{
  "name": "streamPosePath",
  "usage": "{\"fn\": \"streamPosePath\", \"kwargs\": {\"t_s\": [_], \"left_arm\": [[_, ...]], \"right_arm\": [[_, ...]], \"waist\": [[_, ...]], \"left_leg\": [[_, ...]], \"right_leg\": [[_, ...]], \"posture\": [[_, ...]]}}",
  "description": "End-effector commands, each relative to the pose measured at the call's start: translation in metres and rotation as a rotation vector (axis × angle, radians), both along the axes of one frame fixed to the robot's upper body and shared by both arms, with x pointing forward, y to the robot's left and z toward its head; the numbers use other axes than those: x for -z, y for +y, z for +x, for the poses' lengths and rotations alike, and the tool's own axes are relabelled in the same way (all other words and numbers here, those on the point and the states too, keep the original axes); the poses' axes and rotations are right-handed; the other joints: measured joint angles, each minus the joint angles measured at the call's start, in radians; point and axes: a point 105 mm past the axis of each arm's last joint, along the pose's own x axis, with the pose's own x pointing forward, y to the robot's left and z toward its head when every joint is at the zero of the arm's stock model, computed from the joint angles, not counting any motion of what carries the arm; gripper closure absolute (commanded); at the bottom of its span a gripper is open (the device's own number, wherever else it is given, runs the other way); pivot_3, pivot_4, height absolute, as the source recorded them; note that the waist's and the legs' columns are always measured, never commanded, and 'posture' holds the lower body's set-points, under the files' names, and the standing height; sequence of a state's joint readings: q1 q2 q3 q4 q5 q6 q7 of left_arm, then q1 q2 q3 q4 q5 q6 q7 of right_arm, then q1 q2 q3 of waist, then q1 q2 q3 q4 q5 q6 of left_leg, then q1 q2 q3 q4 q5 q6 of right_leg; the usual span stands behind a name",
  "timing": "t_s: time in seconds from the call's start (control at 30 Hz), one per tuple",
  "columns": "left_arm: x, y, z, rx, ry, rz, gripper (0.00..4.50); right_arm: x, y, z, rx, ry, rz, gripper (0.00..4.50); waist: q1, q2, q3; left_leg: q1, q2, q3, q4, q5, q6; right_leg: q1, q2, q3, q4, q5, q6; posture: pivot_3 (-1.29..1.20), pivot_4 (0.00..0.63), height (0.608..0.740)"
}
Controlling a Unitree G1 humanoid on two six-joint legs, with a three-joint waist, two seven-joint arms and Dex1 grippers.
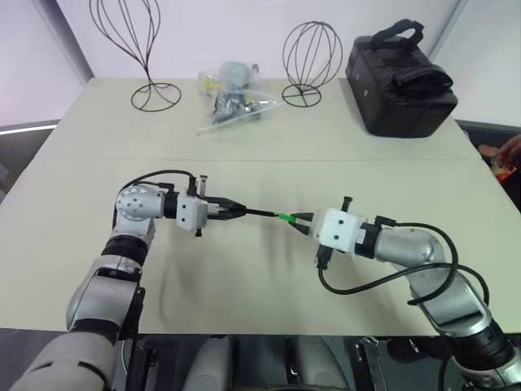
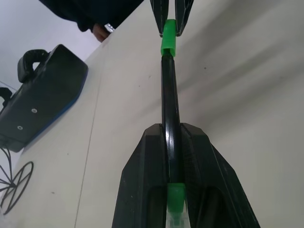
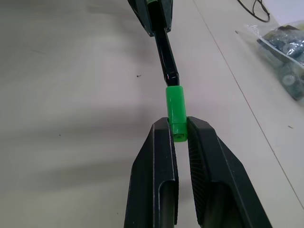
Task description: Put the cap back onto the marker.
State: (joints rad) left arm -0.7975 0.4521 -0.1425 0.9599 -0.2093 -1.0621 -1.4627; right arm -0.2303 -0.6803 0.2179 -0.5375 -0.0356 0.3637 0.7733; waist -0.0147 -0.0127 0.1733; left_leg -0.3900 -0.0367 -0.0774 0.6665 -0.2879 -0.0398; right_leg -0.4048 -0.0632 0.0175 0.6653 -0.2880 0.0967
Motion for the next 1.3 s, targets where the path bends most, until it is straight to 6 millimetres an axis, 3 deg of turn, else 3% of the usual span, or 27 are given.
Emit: {"fn": "streamPosePath", "kwargs": {"t_s": [0.03, 0.67, 1.3], "left_arm": [[-0.01, -0.001, -0.001, 0.012, -0.049, -0.034, 4.5], [-0.008, -0.013, -0.007, 0.051, -0.071, -0.094, 4.5], [-0.014, -0.01, -0.016, 0.108, -0.145, -0.102, 4.5]], "right_arm": [[-0.014, 0.008, -0.005, -0.038, -0.057, 0.016, 4.48], [-0.022, 0.014, -0.003, -0.071, -0.081, 0.001, 4.48], [-0.021, 0.027, -0.012, -0.183, -0.074, -0.004, 4.48]], "waist": [[0.0, 0.0, 0.0], [-0.001, 0.0, 0.0], [0.0, 0.0, 0.0]], "left_leg": [[0.0, 0.0, 0.0, 0.0, 0.0, 0.0], [0.0, 0.0, 0.0, 0.0, 0.0, 0.0], [0.0, 0.0, 0.0, 0.0, 0.0, 0.0]], "right_leg": [[0.0, 0.0, 0.0, 0.0, 0.0, 0.0], [0.0, 0.0, 0.0, 0.0, 0.0, 0.0], [0.0, 0.0, 0.0, 0.0, 0.0, 0.0]], "posture": [[0.0, 0.15, 0.74], [0.0, 0.15, 0.74], [0.0, 0.15, 0.74]]}}
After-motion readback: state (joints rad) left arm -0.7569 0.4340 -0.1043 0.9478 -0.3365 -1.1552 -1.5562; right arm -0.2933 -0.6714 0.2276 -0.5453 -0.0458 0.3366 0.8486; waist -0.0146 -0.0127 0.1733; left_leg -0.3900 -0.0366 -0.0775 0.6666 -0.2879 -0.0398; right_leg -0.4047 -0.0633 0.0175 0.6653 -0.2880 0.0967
